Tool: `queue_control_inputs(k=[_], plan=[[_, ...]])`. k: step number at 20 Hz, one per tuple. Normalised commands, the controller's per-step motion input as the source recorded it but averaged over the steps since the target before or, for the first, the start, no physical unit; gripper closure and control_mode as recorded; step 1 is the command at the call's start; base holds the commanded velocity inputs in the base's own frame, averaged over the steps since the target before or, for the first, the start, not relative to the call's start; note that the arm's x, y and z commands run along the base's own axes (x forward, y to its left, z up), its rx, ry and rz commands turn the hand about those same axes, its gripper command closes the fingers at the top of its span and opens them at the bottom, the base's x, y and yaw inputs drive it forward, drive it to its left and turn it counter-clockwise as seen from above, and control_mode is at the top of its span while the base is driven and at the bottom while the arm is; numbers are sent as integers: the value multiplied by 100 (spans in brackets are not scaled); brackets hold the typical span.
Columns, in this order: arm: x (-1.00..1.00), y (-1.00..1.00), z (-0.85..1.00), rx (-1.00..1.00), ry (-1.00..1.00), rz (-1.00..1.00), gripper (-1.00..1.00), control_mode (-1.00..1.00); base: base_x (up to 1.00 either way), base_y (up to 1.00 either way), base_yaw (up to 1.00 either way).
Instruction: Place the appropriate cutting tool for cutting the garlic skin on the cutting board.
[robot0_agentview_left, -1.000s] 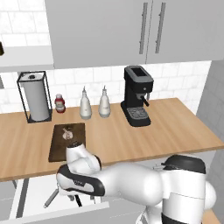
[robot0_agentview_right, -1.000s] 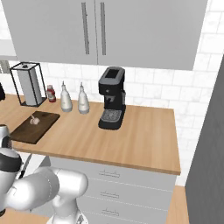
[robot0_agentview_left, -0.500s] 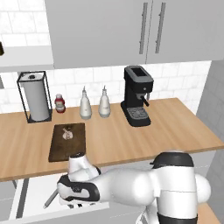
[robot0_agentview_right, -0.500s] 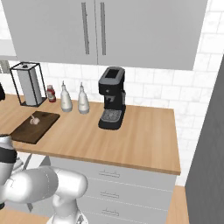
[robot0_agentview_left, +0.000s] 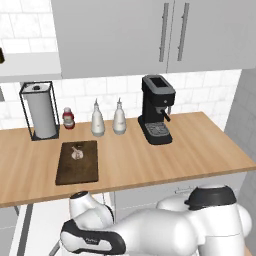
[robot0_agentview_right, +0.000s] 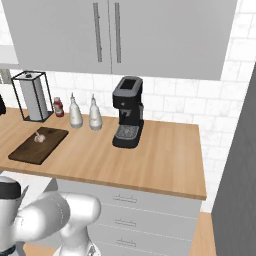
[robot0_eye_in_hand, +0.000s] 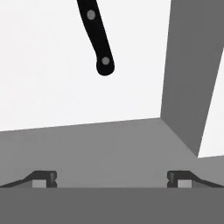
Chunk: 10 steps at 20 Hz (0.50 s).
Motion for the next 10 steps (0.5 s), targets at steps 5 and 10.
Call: queue_control_inputs(k=[5,10], plan=[[0,1,21,0,-2,4,-100,-100,0,0,0],[75,23,0,1,-11,6,-100,-100,0,0,0]])
